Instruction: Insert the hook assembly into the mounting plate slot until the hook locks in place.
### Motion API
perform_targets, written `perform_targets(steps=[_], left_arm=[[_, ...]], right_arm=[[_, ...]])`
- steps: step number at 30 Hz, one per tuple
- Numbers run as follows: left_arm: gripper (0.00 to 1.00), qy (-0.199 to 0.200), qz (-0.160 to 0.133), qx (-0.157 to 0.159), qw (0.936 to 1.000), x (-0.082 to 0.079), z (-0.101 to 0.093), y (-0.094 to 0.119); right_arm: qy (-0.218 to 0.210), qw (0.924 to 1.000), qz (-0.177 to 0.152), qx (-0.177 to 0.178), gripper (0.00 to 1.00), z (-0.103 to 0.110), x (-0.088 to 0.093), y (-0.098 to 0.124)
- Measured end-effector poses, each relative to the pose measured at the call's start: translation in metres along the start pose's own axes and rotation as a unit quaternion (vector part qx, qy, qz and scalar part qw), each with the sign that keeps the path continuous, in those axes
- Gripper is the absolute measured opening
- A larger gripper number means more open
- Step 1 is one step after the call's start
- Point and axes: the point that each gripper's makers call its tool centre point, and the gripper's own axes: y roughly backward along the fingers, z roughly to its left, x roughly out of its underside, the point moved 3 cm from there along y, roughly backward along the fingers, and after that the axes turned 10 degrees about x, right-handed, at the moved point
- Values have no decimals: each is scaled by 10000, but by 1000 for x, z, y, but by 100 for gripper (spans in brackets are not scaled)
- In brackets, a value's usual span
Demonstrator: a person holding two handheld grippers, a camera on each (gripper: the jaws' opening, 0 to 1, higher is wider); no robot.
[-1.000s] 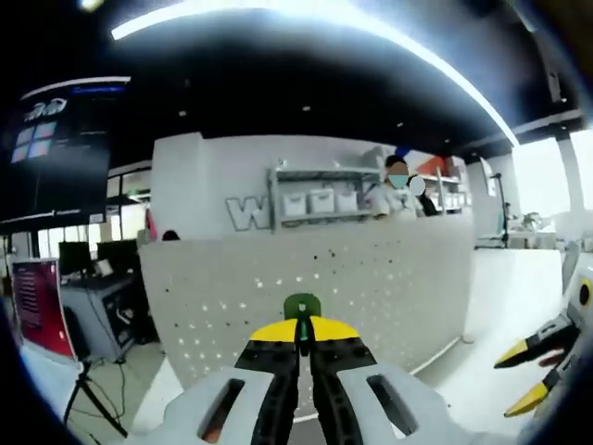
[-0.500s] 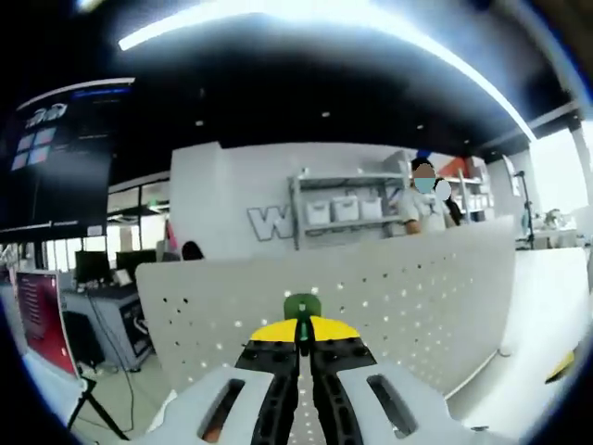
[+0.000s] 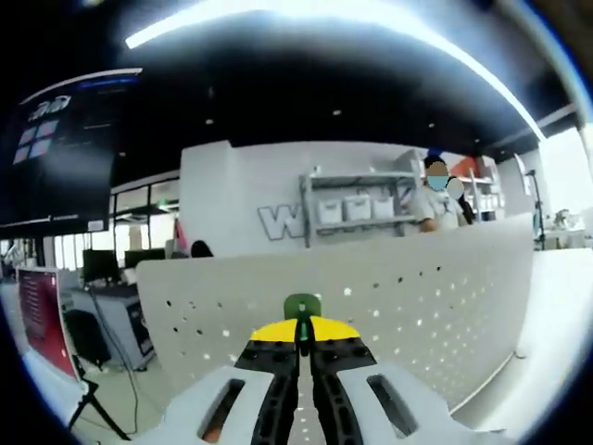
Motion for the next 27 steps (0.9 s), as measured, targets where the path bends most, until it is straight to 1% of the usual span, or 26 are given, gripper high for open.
perform_targets(steps=[3, 7, 20, 23, 24, 25, 27], left_arm=[[3, -4, 16, -50, 10000, 1, 6, -4], [3, -26, 51, -68, 10000, 3, 9, -9], [3, -68, 27, -111, 9999, 5, 12, -13], [3, -250, 56, -136, 9996, 5, 12, -15], [3, -403, 90, -159, 9990, 6, 11, -16], [3, -462, 97, -177, 9987, 6, 11, -16], [3, -712, 196, -242, 9970, 8, 11, -17]], right_arm=[[-2, 10000, 13, -7, 45, 0, 1, -1], [1, 10000, 46, -10, 45, 0, 2, -2], [22, 9999, 127, -67, 45, 2, 6, -2], [13, 9999, 133, -56, 45, 2, 7, -2], [8, 9999, 139, -56, 45, 1, 7, -2], [5, 9999, 146, -58, 45, 1, 7, -2], [-4, 9999, 149, -57, 44, 1, 8, -2]])
